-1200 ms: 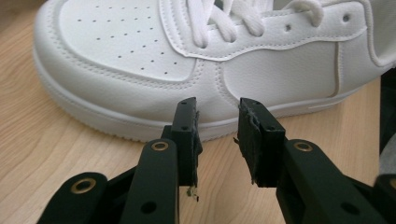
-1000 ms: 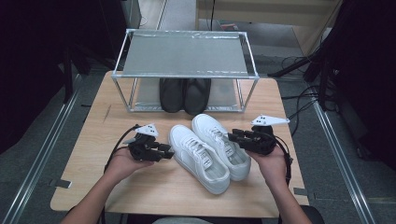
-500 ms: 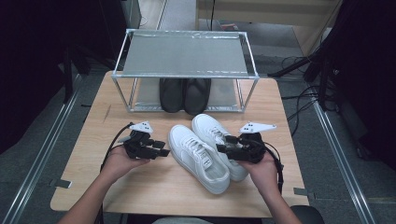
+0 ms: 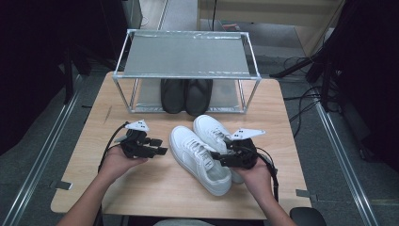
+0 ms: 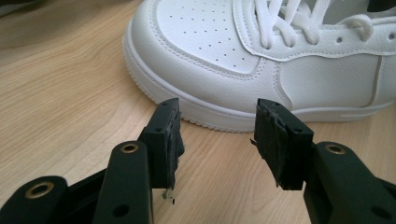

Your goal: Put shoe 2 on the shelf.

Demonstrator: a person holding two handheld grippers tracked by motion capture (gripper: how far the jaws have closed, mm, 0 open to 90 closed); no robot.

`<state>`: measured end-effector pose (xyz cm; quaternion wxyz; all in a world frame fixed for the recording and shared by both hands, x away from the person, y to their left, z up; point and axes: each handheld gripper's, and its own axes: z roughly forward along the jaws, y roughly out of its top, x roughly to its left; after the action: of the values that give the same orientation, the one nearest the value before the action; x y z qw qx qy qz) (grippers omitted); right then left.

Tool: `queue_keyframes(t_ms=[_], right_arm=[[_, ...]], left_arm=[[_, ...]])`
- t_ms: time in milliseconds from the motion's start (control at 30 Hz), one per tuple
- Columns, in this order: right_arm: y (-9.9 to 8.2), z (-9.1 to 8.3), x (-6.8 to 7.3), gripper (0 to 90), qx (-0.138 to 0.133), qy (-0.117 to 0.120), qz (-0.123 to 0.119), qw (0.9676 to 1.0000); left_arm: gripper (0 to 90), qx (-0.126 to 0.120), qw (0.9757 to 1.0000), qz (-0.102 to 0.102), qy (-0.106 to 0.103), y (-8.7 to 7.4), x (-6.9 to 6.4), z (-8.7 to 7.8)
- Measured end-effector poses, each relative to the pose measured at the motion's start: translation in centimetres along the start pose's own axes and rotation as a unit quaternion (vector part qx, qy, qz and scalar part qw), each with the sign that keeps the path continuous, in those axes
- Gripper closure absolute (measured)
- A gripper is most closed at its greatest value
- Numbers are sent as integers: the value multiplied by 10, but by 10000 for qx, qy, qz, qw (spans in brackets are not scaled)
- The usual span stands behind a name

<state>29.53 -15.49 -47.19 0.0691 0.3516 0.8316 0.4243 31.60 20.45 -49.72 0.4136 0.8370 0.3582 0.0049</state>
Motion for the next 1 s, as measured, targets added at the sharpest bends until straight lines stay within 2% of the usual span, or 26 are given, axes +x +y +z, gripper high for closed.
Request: queue_keyframes(t_ms=[200,600,800,1000], right_arm=[[-1,2,1,441,36,-30,-34,10000],[-2,5,5,538,118,-218,-317,9992],[0,6,6,610,272,-251,-462,9982],[2,6,7,701,311,-285,-412,9983]], left_arm=[[509,-63,10000,-44,18,-1,3,-2],[505,-105,9999,-78,82,-1,5,-4],[505,-143,9998,-73,115,-1,6,-4],[505,-207,9996,-99,152,-1,7,-5]])
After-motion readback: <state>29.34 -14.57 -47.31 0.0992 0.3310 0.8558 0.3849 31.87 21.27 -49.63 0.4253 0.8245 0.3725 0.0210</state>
